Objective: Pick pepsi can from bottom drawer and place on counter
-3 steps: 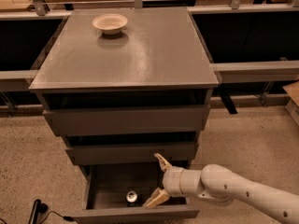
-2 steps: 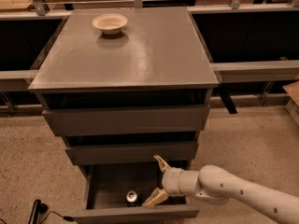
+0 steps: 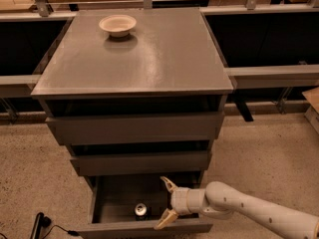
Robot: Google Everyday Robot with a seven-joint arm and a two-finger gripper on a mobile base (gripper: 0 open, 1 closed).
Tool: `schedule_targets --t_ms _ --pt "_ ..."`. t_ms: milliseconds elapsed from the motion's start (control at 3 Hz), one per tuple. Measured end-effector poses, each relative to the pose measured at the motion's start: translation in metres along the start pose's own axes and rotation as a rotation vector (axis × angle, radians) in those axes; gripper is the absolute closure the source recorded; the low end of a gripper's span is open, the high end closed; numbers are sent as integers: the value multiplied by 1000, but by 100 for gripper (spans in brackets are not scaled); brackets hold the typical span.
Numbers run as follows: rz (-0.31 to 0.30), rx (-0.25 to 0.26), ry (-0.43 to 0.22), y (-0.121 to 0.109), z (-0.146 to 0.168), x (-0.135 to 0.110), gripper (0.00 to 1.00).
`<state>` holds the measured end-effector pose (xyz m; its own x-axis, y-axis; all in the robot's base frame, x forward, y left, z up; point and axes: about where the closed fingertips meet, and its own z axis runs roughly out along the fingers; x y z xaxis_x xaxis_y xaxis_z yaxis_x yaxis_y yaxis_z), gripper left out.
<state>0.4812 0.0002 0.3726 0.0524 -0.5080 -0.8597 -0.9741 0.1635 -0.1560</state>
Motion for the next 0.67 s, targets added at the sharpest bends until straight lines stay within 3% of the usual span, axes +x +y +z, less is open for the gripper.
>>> schedule_targets --t_ms 333,667 --pt "7 -72 6 13 22 37 0" --pt "104 -110 14 19 51 66 0"
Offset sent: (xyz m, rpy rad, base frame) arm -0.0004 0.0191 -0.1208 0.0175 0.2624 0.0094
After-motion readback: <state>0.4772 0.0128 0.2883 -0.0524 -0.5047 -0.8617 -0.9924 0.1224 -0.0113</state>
